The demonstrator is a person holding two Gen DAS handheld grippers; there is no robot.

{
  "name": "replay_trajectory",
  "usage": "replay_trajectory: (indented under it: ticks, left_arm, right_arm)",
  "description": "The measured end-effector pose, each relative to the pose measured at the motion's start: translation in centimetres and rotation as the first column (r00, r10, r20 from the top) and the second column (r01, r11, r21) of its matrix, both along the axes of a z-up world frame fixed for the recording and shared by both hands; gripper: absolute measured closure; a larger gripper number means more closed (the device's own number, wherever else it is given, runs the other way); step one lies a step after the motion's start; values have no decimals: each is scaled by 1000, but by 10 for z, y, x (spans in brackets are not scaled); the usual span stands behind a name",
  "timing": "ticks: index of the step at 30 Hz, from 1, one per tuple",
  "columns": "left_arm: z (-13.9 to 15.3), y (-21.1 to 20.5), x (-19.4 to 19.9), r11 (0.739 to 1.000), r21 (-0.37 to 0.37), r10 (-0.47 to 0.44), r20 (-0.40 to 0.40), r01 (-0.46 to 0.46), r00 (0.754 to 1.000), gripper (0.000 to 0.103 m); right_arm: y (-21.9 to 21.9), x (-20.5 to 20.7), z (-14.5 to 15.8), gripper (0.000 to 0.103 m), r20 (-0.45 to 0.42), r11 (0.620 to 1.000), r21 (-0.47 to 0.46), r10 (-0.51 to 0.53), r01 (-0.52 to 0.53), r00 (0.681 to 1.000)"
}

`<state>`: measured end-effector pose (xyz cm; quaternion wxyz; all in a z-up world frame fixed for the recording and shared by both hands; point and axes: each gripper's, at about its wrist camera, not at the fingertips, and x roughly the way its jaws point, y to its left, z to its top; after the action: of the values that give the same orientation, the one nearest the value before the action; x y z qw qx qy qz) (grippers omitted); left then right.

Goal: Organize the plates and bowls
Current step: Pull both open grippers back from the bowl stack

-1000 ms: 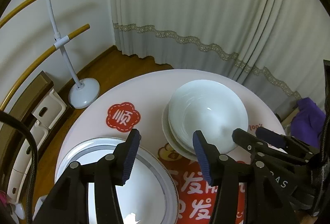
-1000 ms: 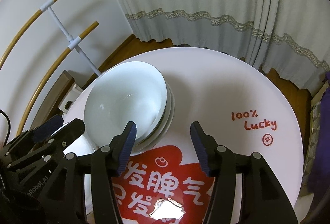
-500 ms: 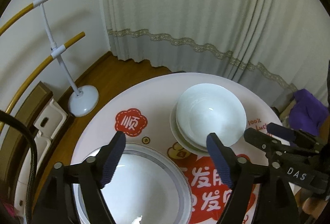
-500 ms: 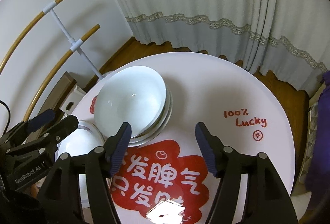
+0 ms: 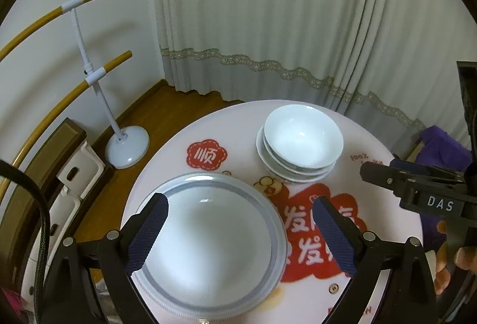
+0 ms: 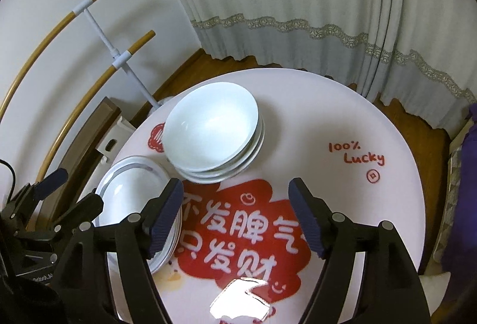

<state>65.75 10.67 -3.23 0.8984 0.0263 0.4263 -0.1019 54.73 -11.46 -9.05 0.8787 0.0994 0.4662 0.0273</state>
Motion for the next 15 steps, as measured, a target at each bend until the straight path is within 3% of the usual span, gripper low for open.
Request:
replay_trajectory:
  ticks: [5, 15]
  left_arm:
    - [2, 8, -30, 1000, -18, 20, 0, -20, 1000, 6]
    - [-5, 13, -107, 986, -77, 151, 43, -148, 988, 6]
  right_arm:
    - [6, -23, 13, 26, 21, 1000, -1, 6, -6, 1000]
    - [13, -60, 24, 25, 47, 1000, -9, 26, -26, 999]
